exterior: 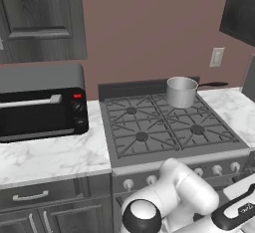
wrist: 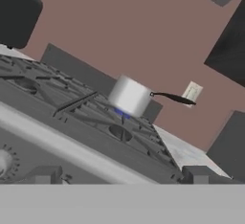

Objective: Turn off the rear right burner of the stove.

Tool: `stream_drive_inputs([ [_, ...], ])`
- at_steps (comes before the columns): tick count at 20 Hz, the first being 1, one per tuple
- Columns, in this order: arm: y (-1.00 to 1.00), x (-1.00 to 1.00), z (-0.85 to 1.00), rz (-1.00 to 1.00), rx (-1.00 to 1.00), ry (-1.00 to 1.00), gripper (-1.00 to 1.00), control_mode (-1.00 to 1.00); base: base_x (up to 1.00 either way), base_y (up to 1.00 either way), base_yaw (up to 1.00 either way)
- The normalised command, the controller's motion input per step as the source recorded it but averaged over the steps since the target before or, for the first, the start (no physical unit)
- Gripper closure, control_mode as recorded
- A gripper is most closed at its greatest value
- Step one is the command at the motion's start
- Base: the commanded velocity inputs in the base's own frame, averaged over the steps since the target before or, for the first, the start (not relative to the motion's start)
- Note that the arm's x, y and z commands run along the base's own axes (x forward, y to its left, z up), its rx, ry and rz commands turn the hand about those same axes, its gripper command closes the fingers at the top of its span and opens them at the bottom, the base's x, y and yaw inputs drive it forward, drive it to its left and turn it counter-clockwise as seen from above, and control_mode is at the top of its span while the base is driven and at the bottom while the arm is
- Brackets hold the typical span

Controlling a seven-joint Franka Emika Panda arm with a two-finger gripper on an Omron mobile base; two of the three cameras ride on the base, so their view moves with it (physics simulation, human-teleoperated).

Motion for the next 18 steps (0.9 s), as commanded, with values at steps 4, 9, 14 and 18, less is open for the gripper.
stream_drive_inputs([
  [4,-0.06,0.20,-0.08,0.00,0.00,0.00,-1.00,-1.00,0.00,0.00,0.00],
  [9,0.00,0.09,-0.22,0.00,0.00,0.00,-1.00,-1.00,0.00,0.00,0.00],
  [14,0.00,0.16,-0.20,0.00,0.00,0.03,-1.00,-1.00,0.00,0.00,0.00],
  [18,0.00,0.24,-0.16,0.00,0.00,0.04,-1.00,-1.00,0.00,0.00,0.00],
])
